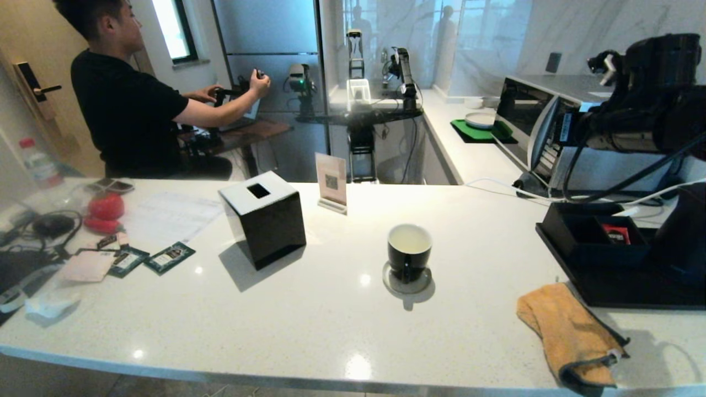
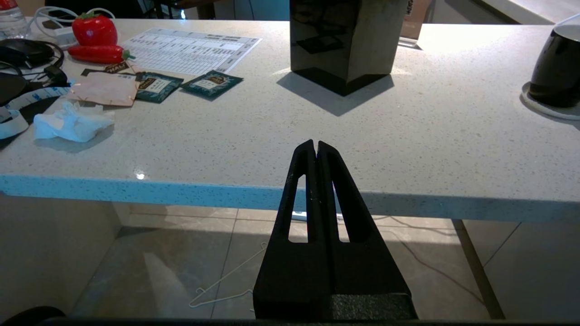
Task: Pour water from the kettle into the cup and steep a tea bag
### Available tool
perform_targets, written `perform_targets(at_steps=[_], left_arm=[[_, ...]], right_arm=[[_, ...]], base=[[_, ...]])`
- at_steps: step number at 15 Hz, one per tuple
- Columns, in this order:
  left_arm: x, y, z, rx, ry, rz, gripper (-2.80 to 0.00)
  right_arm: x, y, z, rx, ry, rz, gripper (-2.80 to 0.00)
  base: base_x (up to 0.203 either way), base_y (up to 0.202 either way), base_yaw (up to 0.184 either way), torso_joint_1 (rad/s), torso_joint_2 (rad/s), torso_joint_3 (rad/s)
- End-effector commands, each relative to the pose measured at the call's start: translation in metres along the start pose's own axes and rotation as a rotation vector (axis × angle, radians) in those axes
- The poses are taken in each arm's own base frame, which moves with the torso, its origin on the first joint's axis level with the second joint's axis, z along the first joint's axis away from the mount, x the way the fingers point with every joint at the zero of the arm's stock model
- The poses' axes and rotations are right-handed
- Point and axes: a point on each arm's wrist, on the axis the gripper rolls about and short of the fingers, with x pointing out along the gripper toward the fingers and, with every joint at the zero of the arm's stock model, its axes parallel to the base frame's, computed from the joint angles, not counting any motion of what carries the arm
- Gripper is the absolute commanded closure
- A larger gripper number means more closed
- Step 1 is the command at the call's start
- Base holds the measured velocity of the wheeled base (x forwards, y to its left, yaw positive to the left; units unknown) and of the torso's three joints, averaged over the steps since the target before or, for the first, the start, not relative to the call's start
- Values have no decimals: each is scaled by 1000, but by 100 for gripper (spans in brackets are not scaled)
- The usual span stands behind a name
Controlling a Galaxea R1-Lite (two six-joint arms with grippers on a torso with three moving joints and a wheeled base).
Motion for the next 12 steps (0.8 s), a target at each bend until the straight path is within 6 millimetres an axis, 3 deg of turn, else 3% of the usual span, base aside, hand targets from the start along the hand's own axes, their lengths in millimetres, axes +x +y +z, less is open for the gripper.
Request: perform_targets(at_steps=[1, 7, 12], left_arm=[[0, 0, 0, -1, -1, 0, 0], [0, 0, 0, -1, 0, 0, 0], [0, 0, 0, 0, -2, 0, 0]], right_arm=[[-22, 10, 10, 3, -37, 39, 0], [-57, 39, 18, -8, -78, 148, 0], [-83, 67, 7, -34, -77, 264, 0]], base=[[0, 0, 0, 0, 0, 0], [0, 0, 0, 0, 0, 0], [0, 0, 0, 0, 0, 0]])
